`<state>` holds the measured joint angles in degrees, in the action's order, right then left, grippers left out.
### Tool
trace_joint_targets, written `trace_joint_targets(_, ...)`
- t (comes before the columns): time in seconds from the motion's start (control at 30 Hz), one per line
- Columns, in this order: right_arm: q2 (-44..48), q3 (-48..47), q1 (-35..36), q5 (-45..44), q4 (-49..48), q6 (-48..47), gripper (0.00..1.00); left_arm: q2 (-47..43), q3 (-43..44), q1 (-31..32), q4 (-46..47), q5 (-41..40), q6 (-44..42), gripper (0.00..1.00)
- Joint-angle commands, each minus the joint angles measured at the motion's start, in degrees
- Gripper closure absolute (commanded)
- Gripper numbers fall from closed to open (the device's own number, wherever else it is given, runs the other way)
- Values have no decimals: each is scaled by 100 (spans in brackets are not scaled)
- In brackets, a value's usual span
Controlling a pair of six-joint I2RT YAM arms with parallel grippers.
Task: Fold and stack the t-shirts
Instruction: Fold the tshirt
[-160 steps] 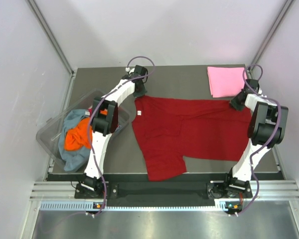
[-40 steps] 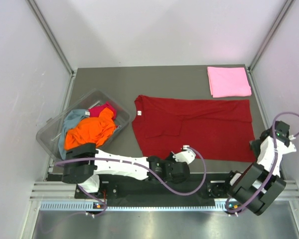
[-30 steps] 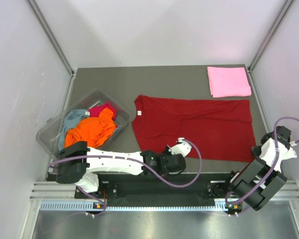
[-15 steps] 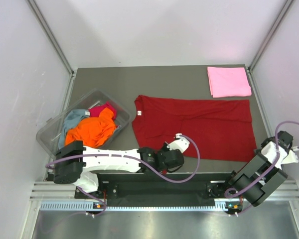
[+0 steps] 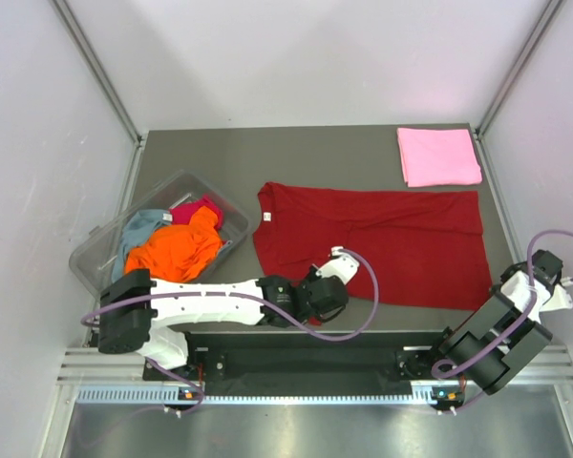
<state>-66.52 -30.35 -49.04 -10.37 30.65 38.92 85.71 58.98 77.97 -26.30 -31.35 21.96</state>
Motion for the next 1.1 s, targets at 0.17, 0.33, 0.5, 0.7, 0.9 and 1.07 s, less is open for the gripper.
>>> trace_joint_targets(0.17,86,-41,-71,228,-183,-182,100,-336,43,-388,266,77,-235,100)
trace_joint_targets(0.33,473,-120,-54,632,-437,-411,100,-327,140,-1054,337,436,-612,100)
trace_joint_targets(0.5,527,-94,25,1695,-1043,-411,100,-117,482,-1653,363,797,-938,100)
trace_joint_targets(0.7,-26,-489,507,1784,-1351,-359,100,436,1132,-2303,319,1139,-1316,100)
trace_joint_targets(0.9,-361,-902,1193,1302,-1466,-95,100,964,1695,-2786,231,1333,-1571,100)
trace_joint_targets(1.07,-800,-1377,1291,748,-1281,-33,100,1351,2230,-3095,109,1509,-1800,100)
